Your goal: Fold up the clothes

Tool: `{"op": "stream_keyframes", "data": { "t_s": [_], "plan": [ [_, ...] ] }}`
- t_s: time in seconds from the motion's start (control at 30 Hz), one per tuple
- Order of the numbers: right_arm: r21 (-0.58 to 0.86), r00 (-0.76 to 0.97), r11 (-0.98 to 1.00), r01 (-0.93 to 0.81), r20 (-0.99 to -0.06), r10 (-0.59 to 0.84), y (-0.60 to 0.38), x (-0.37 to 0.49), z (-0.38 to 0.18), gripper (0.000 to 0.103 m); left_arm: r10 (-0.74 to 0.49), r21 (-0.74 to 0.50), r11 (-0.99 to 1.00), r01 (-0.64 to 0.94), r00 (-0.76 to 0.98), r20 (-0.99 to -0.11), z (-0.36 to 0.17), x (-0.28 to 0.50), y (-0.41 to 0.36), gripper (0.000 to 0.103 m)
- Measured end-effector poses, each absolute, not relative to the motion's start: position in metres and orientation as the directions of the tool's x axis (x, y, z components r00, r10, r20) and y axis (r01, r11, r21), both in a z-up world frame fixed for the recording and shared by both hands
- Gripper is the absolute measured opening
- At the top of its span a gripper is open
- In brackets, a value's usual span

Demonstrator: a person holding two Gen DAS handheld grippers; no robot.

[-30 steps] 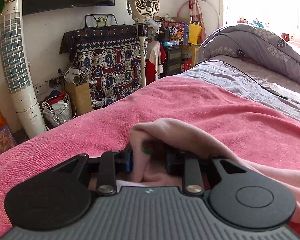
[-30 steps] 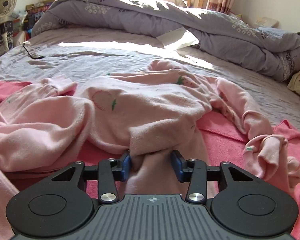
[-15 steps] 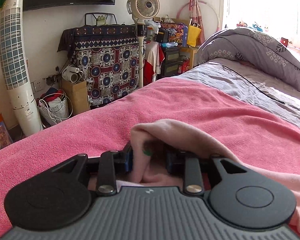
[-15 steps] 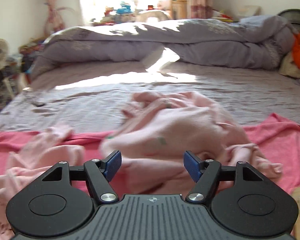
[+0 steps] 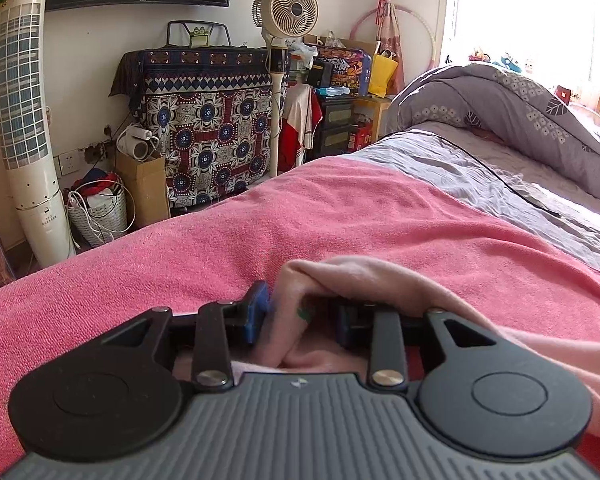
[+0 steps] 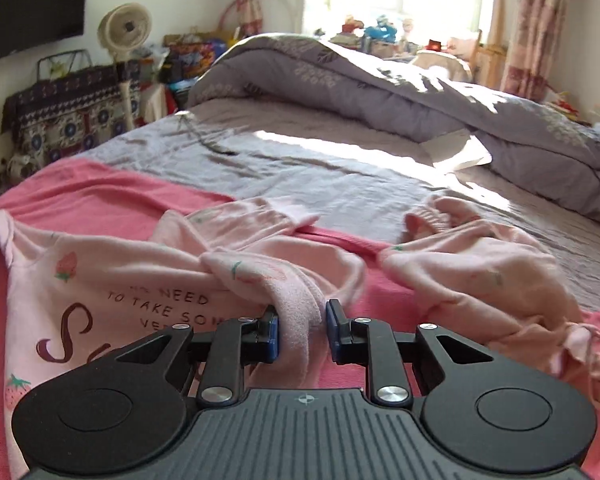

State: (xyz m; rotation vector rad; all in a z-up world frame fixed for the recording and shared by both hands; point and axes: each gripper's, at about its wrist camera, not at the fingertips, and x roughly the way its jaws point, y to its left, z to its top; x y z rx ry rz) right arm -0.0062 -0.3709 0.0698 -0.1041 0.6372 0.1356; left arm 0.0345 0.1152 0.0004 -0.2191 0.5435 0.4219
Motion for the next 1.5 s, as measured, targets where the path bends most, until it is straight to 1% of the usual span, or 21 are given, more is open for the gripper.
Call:
{"op": "stream_keyframes", "data": {
  "t_s": [0.1,0.17,0.23,0.27,0.37,0.43,0.5,0.53,0.67,0.77,0.83,0.87,0.9,0.93,0.97,1.07,1.17,1.27,1.37,1.43,1.5],
  "plan": [
    [0.003,0.820,0.996,-0.091,-0.567,0.076,-0.404,-0.047,0.080,0.025,0.305,-0.084,0.907,-0.413,0.782,-0.544,0.000,0.037,0.112,0.061],
    [0.042,0.784,0.996,-0.075,-0.614,0.085,-0.415,-0.071,0.070,0.029,0.295,-0.081,0.913,-0.400,0.783,-0.547,0.000,0.039,0.110,0.064],
    [0.097,0.643,0.986,-0.135,-0.749,0.161,-0.414,-0.084,0.048,0.033,0.299,-0.070,0.913,-0.401,0.778,-0.552,0.000,0.040,0.109,0.064],
    [0.108,0.601,0.983,-0.150,-0.780,0.177,-0.412,-0.091,0.040,0.033,0.302,-0.063,0.914,-0.401,0.776,-0.554,0.001,0.041,0.108,0.064],
    [0.102,0.589,0.983,-0.151,-0.790,0.172,-0.400,-0.102,0.044,0.036,0.307,-0.053,0.914,-0.402,0.773,-0.555,0.001,0.043,0.104,0.064],
    [0.150,0.662,0.977,-0.149,-0.719,0.211,-0.401,-0.094,0.071,0.052,0.308,-0.052,0.915,-0.401,0.773,-0.555,0.000,0.042,0.103,0.064],
    [0.140,0.720,0.971,-0.192,-0.652,0.236,-0.393,-0.071,0.098,0.084,0.308,-0.051,0.915,-0.401,0.773,-0.554,-0.001,0.042,0.103,0.064],
    [0.099,0.743,0.971,-0.218,-0.629,0.231,-0.383,-0.052,0.107,0.086,0.308,-0.051,0.915,-0.401,0.773,-0.554,-0.001,0.042,0.102,0.064],
    [-0.057,0.754,0.951,-0.305,-0.624,0.204,-0.308,0.040,0.093,0.089,0.298,-0.066,0.915,-0.399,0.774,-0.558,-0.002,0.042,0.105,0.064],
    [-0.019,0.656,0.945,-0.326,-0.725,0.212,-0.257,0.097,0.049,0.088,0.289,-0.080,0.914,-0.397,0.778,-0.557,-0.003,0.041,0.107,0.064],
    [0.012,0.567,0.953,-0.302,-0.802,0.190,-0.235,0.119,0.010,0.065,0.288,-0.083,0.914,-0.397,0.780,-0.556,-0.003,0.041,0.107,0.064],
    [-0.002,0.601,0.962,-0.272,-0.781,0.168,-0.234,0.118,0.003,0.063,0.286,-0.086,0.914,-0.396,0.781,-0.555,-0.003,0.041,0.107,0.064],
    [-0.017,0.633,0.966,-0.256,-0.758,0.155,-0.239,0.114,0.008,0.038,0.285,-0.088,0.914,-0.396,0.782,-0.555,-0.003,0.041,0.108,0.064],
    [-0.032,0.664,0.970,-0.241,-0.734,0.141,-0.244,0.109,0.013,0.019,0.285,-0.088,0.914,-0.395,0.782,-0.555,-0.003,0.041,0.107,0.064],
    [-0.046,0.694,0.973,-0.225,-0.709,0.127,-0.250,0.105,0.019,0.009,0.284,-0.088,0.914,-0.395,0.782,-0.555,-0.003,0.041,0.108,0.064],
    [-0.106,0.828,0.994,-0.027,-0.559,-0.037,-0.312,0.085,0.065,0.009,0.282,-0.091,0.914,-0.394,0.782,-0.555,-0.002,0.039,0.110,0.064],
    [-0.169,0.865,0.971,0.168,-0.448,-0.227,-0.386,0.057,0.108,0.009,0.283,-0.088,0.915,-0.395,0.781,-0.556,-0.002,0.039,0.111,0.064],
    [-0.213,0.815,0.921,0.327,-0.429,-0.389,-0.457,0.021,0.124,0.009,0.288,-0.080,0.915,-0.396,0.779,-0.558,-0.002,0.040,0.109,0.064],
    [-0.275,0.734,0.897,0.346,-0.516,-0.442,-0.495,-0.006,0.106,0.015,0.287,-0.073,0.917,-0.393,0.774,-0.564,-0.002,0.042,0.108,0.064],
    [-0.261,0.716,0.912,0.317,-0.564,-0.411,-0.505,-0.024,0.095,0.026,0.283,-0.067,0.919,-0.388,0.771,-0.571,-0.002,0.043,0.107,0.066],
    [-0.199,0.738,0.942,0.269,-0.586,-0.335,-0.505,-0.043,0.088,0.056,0.279,-0.058,0.923,-0.380,0.765,-0.580,-0.001,0.045,0.107,0.070]
  ]
}}
